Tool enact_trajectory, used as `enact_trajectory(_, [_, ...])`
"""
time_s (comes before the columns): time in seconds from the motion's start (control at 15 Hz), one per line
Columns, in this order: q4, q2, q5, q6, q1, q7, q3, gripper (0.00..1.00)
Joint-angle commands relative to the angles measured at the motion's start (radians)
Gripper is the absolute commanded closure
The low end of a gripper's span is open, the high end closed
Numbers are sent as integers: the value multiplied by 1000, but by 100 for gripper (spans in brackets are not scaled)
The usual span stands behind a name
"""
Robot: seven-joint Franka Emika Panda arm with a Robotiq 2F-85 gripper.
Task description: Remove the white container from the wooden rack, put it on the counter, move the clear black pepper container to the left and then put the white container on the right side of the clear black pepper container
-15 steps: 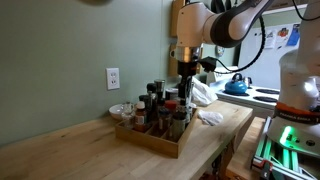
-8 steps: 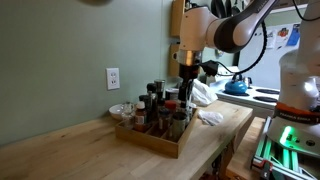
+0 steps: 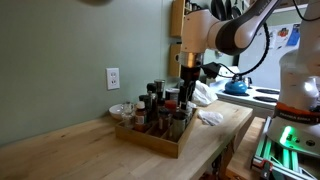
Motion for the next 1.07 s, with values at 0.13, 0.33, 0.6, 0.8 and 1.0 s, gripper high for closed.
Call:
enact_trajectory(0.13, [20, -37, 38, 5, 11, -34, 5, 0])
enact_trajectory(0.33, [64, -15, 91, 25, 22, -92, 0, 0])
enact_trajectory(0.6, [120, -5, 236, 37, 53, -282, -8, 0])
enact_trajectory(0.8, [168, -14, 318, -48, 75, -440, -10, 0])
enact_trajectory(1.0, [219, -26, 355, -184, 87, -538, -9, 0])
